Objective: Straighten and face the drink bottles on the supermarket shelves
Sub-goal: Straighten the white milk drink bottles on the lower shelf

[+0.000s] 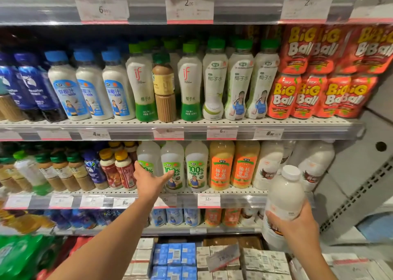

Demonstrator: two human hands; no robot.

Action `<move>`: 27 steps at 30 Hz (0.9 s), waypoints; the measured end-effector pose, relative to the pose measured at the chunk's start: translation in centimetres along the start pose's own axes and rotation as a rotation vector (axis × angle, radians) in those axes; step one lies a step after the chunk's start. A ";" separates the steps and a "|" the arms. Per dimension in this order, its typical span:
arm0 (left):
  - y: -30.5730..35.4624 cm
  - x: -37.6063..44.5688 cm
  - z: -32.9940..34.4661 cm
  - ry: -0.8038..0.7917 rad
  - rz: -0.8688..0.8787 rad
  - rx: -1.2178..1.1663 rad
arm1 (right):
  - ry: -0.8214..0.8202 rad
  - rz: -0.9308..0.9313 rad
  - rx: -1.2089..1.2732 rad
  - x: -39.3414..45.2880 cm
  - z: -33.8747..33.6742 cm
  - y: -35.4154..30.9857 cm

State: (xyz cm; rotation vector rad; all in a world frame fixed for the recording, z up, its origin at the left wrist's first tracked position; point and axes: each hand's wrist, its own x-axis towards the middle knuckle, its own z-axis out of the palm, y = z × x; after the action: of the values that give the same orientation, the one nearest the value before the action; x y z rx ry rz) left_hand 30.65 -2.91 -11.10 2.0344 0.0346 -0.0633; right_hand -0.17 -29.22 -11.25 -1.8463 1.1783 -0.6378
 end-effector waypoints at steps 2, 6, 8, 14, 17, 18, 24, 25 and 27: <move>-0.2 0.2 0.1 -0.012 0.010 -0.001 | 0.014 0.001 0.000 0.0 -0.3 0.0; -0.2 0.1 0.2 -0.010 0.031 0.012 | 0.030 0.009 -0.021 0.0 -0.4 0.5; -0.3 0.0 0.2 -0.002 0.032 0.019 | 0.024 0.014 -0.020 0.0 -0.3 0.4; -0.7 1.1 -0.5 -0.045 0.027 0.068 | 0.023 0.016 0.019 1.1 -0.4 0.1; 1.0 -1.6 -0.6 0.108 -0.032 0.163 | 0.023 0.016 0.062 2.7 -0.6 0.0; 1.8 -3.1 -0.4 0.185 0.026 0.182 | 0.023 0.010 0.067 3.3 -0.7 0.0; 7.9 -11.5 4.2 -0.093 0.804 0.390 | 0.004 0.031 0.067 6.8 -1.7 0.0; 9.4 -12.4 5.3 -0.133 0.911 0.431 | -0.003 0.034 0.063 7.4 -2.0 0.1; 12.4 -13.8 7.2 -0.169 1.085 0.500 | -0.011 0.034 0.053 8.5 -2.4 0.3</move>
State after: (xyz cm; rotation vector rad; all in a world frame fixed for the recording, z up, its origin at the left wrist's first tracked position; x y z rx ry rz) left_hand 17.35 -14.86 -2.40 2.2607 -1.2819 0.4777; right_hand 1.52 -37.84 -10.45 -1.7794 1.1720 -0.6332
